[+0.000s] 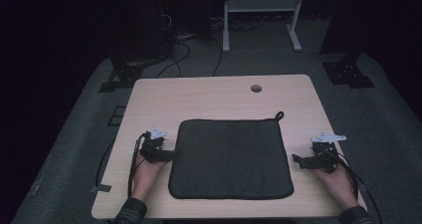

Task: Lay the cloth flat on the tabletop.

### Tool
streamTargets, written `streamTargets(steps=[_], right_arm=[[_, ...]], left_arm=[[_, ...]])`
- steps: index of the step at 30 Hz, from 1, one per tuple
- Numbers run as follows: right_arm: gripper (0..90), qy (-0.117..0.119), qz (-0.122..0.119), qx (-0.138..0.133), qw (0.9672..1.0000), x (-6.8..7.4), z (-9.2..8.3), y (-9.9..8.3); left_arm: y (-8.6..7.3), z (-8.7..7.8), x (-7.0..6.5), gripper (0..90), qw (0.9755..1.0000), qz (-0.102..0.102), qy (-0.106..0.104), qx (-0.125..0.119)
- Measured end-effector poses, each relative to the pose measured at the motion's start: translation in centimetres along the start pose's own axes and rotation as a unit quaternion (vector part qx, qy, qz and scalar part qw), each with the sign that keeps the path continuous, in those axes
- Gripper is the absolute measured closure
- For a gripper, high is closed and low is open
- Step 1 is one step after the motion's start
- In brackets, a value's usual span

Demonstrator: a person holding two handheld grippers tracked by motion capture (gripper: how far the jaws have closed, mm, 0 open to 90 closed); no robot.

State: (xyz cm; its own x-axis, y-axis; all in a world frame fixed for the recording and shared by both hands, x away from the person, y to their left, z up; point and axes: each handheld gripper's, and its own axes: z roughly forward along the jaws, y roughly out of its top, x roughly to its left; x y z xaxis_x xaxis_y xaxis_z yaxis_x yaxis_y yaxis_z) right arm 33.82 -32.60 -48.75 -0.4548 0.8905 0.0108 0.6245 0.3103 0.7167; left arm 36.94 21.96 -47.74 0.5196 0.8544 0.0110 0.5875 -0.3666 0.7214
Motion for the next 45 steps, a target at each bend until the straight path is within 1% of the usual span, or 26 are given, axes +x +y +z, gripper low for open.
streamTargets(steps=[2,3,4,6,7,9,11,14,17,19,20,22,23,24,25,26,27,29,30,32,36,38,42,45], right_arm=[[2.4,0.001,-0.001,0.0,1.0,0.0,0.0,0.0],[2.4,0.001,-0.001,0.0,1.0,0.0,0.0,0.0],[2.4,0.001,-0.001,0.0,1.0,0.0,0.0,0.0],[2.4,0.001,-0.001,0.0,1.0,0.0,0.0,0.0],[2.4,0.001,-0.001,0.0,1.0,0.0,0.0,0.0],[2.4,0.002,-0.003,0.0,1.0,0.0,-0.1,-0.1],[2.4,0.002,-0.003,0.0,1.0,0.0,-0.1,-0.1],[2.4,0.002,-0.003,0.0,1.0,0.0,-0.1,-0.1],[2.4,0.002,-0.003,0.0,1.0,0.0,-0.1,-0.1],[2.4,0.002,-0.003,0.0,1.0,0.0,-0.1,-0.1],[2.4,0.002,-0.003,0.0,1.0,0.0,-0.1,-0.1],[2.4,0.002,-0.003,0.0,1.0,0.0,-0.1,-0.1],[2.4,0.002,-0.003,0.0,1.0,0.0,-0.1,-0.1],[2.4,0.002,-0.003,0.0,1.0,0.0,-0.1,-0.1],[2.4,0.002,-0.003,0.0,1.0,0.0,-0.1,-0.1],[2.4,0.002,-0.003,0.0,1.0,0.0,-0.1,-0.1],[2.4,0.002,-0.003,0.0,1.0,0.0,-0.1,-0.1],[2.4,0.002,-0.003,0.0,1.0,0.0,0.0,-0.1],[2.4,0.002,-0.003,0.0,1.0,0.0,0.0,-0.1],[2.4,0.002,-0.003,0.0,1.0,0.0,-0.1,-0.1],[2.4,0.002,-0.003,0.0,1.0,0.0,-0.1,-0.1],[2.4,0.002,-0.003,0.0,1.0,0.0,0.0,-0.1],[2.4,0.002,-0.003,0.0,1.0,0.0,0.0,-0.1],[2.4,0.002,-0.003,0.0,1.0,0.0,0.0,-0.1]], left_arm=[[0.0,-0.1,-0.1,23.7,1.0,0.002,-0.002,-0.001],[0.0,-0.2,-0.1,25.3,1.0,0.002,-0.002,-0.002],[0.0,-0.3,-0.1,27.1,1.0,0.002,-0.003,-0.002],[-0.1,-0.5,0.2,33.6,1.0,-0.003,-0.003,-0.002],[-0.2,-0.6,0.5,35.6,1.0,-0.004,-0.005,-0.005],[-0.3,-0.7,0.6,39.6,1.0,0.0,-0.008,-0.006],[-0.4,-0.8,0.6,43.1,0.9999,0.002,-0.01,-0.006],[-0.3,-0.8,0.2,51.0,0.9998,0.006,-0.016,-0.007],[-0.3,-0.8,0.0,54.9,0.9998,0.007,-0.019,-0.007],[-0.2,-0.8,-0.1,56.0,0.9997,0.006,-0.022,-0.007],[-0.2,-0.8,-0.1,54.8,0.9996,0.001,-0.026,-0.007],[-0.2,-0.6,-0.2,46.8,0.9994,-0.009,-0.032,-0.011],[-0.2,-0.6,-0.2,43.6,0.9994,-0.008,-0.033,-0.01],[-0.2,-0.6,-0.4,42.6,0.9995,-0.007,-0.031,-0.009],[-0.2,-0.6,-0.5,42.6,0.9995,-0.003,-0.028,-0.01],[-0.2,-0.6,-0.6,43.6,0.9997,0.005,-0.021,-0.009],[-0.2,-0.5,-0.7,44.8,0.9997,0.009,-0.018,-0.011],[-0.3,-0.5,-0.9,47.6,0.9997,0.011,-0.018,-0.013],[-0.3,-0.5,-1.1,50.2,0.9997,0.01,-0.019,-0.015],[-0.2,-0.6,-1.3,57.0,0.9996,0.012,-0.022,-0.012],[-0.2,-0.6,-1.5,65.2,0.9994,0.011,-0.029,-0.014],[-0.2,-0.5,-1.6,69.5,0.9992,0.008,-0.035,-0.016],[-0.1,-0.4,-1.7,81.2,0.9986,-0.003,-0.05,-0.016],[-0.2,-0.4,-1.6,84.0,0.9983,-0.008,-0.055,-0.017]])
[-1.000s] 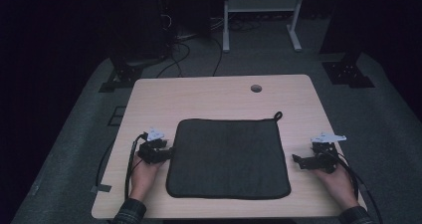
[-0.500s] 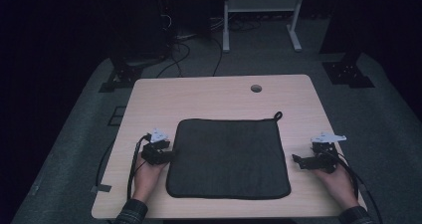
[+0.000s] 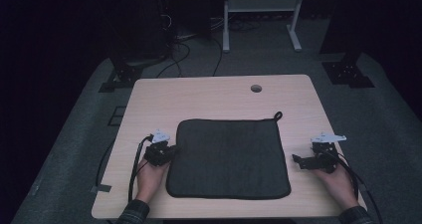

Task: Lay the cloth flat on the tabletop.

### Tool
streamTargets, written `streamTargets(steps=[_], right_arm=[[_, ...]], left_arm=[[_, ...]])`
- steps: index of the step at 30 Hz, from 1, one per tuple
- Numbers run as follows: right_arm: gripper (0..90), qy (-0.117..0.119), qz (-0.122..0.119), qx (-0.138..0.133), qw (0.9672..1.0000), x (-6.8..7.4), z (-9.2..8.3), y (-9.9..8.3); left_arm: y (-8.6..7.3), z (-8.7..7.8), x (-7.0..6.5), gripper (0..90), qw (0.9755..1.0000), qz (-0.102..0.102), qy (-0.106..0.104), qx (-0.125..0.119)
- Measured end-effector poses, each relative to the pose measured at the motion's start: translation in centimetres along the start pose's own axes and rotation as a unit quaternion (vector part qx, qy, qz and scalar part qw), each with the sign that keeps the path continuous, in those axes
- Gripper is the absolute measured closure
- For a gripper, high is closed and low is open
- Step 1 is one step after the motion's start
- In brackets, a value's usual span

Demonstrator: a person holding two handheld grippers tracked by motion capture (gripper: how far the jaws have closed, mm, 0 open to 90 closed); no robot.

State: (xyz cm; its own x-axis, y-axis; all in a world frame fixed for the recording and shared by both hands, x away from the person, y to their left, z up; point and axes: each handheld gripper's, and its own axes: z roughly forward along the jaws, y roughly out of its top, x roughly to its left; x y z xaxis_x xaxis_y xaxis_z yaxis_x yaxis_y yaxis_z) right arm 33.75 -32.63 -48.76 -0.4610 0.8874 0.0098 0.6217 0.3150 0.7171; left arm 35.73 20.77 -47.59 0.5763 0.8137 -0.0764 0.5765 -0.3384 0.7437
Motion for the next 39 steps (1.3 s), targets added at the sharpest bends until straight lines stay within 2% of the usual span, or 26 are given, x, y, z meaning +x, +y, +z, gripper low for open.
streamTargets(steps=[4,9,11,16,21,24,27,29,32,33,36,39], right_arm=[[2.4,0.001,0.0,0.0,1.0,0.0,0.0,0.0],[2.4,0.001,-0.001,0.0,1.0,0.0,0.0,0.0],[2.4,0.002,-0.002,0.0,1.0,0.0,0.0,0.0],[2.4,0.002,-0.002,0.0,1.0,0.0,0.0,0.0],[2.4,0.002,-0.002,0.0,1.0,0.0,0.0,0.0],[2.4,0.002,-0.002,0.0,1.0,0.0,0.0,0.0],[2.4,0.002,-0.002,0.0,1.0,0.0,0.0,0.0],[2.4,0.002,-0.002,0.0,1.0,0.0,0.0,0.0],[2.4,0.003,-0.002,0.0,1.0,0.0,0.0,0.0],[2.4,0.002,-0.002,0.0,1.0,0.0,0.0,0.0],[2.4,0.002,-0.002,0.0,1.0,0.0,0.0,0.0],[2.4,0.003,-0.002,0.0,1.0,0.0,0.0,0.0]], left_arm=[[-0.1,-0.1,0.5,84.9,0.9998,-0.013,-0.014,-0.002],[-0.3,-1.0,1.6,85.0,0.9984,-0.039,-0.038,-0.018],[-0.3,-1.4,1.8,85.0,0.9987,-0.035,-0.032,-0.017],[-0.6,-2.2,2.9,84.9,0.9985,-0.047,-0.021,-0.019],[-1.1,-3.4,4.2,84.9,0.9987,-0.049,0.001,-0.015],[-1.4,-4.0,4.8,84.7,0.9978,-0.063,-0.002,-0.023],[-1.3,-4.5,4.6,84.6,0.9966,-0.07,-0.015,-0.04],[-1.1,-4.7,4.4,84.6,0.9962,-0.068,-0.023,-0.05],[-0.7,-5.0,4.0,84.4,0.9942,-0.071,-0.042,-0.069],[-0.6,-4.9,3.9,84.0,0.9936,-0.073,-0.051,-0.07],[-0.3,-4.8,3.4,83.5,0.994,-0.062,-0.058,-0.07],[0.1,-4.7,3.0,83.5,0.9932,-0.057,-0.069,-0.074]])
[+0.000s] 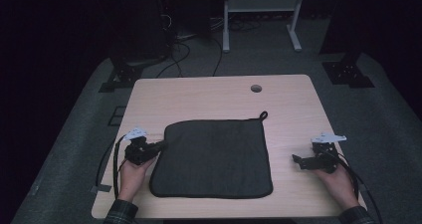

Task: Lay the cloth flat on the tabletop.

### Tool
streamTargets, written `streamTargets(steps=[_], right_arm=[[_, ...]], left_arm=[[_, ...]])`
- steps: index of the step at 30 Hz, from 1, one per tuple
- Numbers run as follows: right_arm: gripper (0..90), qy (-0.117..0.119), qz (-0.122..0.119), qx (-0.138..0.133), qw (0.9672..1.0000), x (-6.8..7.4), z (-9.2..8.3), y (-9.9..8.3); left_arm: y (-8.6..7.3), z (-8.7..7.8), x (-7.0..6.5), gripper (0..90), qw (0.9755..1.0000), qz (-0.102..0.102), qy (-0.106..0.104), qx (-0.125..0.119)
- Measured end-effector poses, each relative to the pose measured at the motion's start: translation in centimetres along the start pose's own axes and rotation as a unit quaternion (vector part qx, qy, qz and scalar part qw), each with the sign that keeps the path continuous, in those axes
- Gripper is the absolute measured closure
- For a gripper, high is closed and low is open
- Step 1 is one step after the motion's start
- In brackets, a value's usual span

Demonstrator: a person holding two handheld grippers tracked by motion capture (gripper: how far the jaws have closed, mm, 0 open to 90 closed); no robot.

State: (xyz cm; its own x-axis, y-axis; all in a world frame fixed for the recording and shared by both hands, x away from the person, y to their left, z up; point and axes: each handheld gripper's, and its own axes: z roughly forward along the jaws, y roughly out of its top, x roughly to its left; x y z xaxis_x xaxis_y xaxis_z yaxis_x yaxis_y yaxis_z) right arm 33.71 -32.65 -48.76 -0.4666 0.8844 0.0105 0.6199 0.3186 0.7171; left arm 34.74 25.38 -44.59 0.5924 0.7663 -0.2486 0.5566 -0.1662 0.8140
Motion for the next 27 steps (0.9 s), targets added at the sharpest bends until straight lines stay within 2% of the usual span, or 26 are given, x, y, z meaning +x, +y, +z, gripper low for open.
streamTargets(steps=[5,8,14,23,27], right_arm=[[2.4,0.0,0.0,0.0,1.0,0.0,0.0,0.0],[2.4,0.0,0.0,0.0,1.0,0.0,0.0,0.0],[2.4,0.0,0.0,0.0,1.0,0.0,0.0,0.0],[2.4,0.0,0.0,0.0,1.0,0.0,0.0,0.0],[2.4,0.0,0.0,0.0,1.0,0.0,0.0,0.0]], left_arm=[[0.7,0.7,-0.9,83.4,0.9994,0.008,-0.033,-0.01],[1.0,1.4,-1.4,83.6,0.9989,0.014,-0.043,-0.009],[1.7,2.4,-2.4,83.6,0.9983,0.027,-0.05,-0.005],[2.4,3.8,-3.7,83.4,0.9969,0.034,-0.07,-0.008],[2.9,4.8,-4.6,83.5,0.9959,0.044,-0.078,0.0]])
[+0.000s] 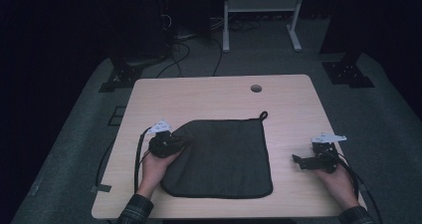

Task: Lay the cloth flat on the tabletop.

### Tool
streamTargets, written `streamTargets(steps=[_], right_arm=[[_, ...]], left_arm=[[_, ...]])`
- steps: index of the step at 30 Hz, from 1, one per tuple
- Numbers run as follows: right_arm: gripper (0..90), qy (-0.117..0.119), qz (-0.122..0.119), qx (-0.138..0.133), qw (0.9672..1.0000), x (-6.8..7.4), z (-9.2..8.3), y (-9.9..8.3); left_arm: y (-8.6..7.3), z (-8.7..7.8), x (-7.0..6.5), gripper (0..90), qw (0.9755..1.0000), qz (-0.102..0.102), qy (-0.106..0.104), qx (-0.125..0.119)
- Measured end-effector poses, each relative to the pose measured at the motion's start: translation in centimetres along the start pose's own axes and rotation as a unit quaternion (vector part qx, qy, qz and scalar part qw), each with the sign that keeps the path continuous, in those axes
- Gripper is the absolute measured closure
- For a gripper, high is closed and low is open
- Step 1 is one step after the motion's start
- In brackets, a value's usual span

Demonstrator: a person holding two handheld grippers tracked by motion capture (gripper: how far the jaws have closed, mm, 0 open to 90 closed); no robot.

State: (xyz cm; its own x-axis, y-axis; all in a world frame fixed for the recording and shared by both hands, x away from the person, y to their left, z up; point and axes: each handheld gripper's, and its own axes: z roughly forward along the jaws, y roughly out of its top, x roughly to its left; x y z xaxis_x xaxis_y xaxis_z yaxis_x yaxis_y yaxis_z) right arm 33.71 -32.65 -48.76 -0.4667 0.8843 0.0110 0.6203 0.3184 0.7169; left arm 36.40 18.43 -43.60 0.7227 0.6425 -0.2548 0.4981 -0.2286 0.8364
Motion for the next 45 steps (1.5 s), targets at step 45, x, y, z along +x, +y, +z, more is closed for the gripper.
streamTargets(steps=[45], right_arm=[[2.4,0.003,-0.002,0.001,1.0,0.0,-0.1,0.0]], left_arm=[[2.9,12.5,-5.8,83.7,0.9944,0.045,-0.086,0.041]])
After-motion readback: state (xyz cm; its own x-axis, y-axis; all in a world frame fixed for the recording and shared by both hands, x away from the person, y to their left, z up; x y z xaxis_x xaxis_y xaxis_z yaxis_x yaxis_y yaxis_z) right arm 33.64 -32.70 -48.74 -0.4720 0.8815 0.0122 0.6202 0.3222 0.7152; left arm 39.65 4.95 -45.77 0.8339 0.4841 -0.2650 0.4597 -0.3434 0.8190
